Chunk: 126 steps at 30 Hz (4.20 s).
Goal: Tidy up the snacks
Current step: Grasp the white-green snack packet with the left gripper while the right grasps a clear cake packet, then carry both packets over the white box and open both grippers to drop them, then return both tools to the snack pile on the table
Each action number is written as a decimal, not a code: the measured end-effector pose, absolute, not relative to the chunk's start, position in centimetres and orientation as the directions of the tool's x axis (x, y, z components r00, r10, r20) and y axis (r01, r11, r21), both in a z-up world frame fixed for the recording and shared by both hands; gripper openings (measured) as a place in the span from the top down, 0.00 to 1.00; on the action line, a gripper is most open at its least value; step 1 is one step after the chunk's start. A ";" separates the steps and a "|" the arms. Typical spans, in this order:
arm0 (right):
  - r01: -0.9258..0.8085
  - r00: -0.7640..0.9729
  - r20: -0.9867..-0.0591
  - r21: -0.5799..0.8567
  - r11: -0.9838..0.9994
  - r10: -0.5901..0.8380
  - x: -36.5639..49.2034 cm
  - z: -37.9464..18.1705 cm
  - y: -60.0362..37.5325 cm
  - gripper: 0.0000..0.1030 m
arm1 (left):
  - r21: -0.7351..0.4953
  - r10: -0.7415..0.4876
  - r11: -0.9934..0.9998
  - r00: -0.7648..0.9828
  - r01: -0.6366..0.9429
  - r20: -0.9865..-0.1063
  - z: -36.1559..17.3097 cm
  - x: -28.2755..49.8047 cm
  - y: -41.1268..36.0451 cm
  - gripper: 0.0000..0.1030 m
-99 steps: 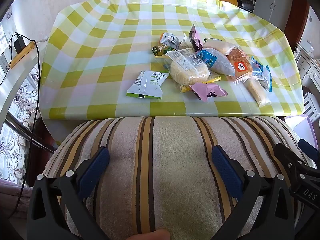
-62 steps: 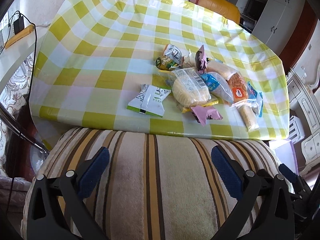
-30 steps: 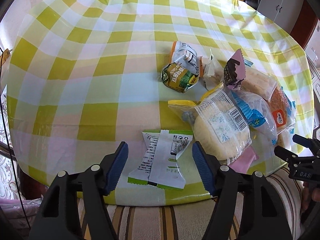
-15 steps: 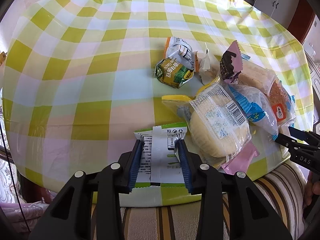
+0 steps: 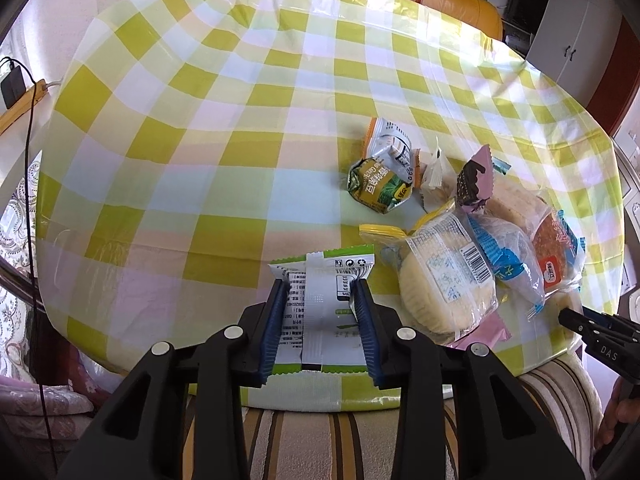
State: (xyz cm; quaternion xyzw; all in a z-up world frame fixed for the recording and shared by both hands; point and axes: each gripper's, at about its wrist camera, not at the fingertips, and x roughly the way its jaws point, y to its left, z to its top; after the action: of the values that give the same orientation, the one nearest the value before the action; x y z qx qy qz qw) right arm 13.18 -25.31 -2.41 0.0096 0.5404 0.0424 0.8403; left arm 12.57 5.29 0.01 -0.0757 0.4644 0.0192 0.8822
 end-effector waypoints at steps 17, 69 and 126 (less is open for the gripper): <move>-0.004 0.474 -0.875 0.111 0.994 0.100 9.9 0.2 -28.5 0.67 | -0.145 -0.028 0.982 0.664 -0.121 -0.747 3.2 10.1 4.2 0.67; 0.340 0.472 -0.820 -0.169 0.925 -0.323 1.8 -3.2 -43.9 0.65 | -0.395 -0.562 0.742 0.181 0.541 -0.807 -0.7 8.1 -28.5 0.66; 0.222 0.617 -0.786 0.146 0.964 -0.023 8.9 1.1 -33.9 0.25 | -0.360 -0.264 0.933 0.642 -0.020 -0.720 2.0 10.0 -0.8 0.24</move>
State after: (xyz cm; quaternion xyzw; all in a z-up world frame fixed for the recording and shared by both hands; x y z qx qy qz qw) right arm 8.92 -33.90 1.15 0.1151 0.4320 -0.0687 0.8919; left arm 10.02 -0.77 2.00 -0.1702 0.4177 -0.0685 0.8899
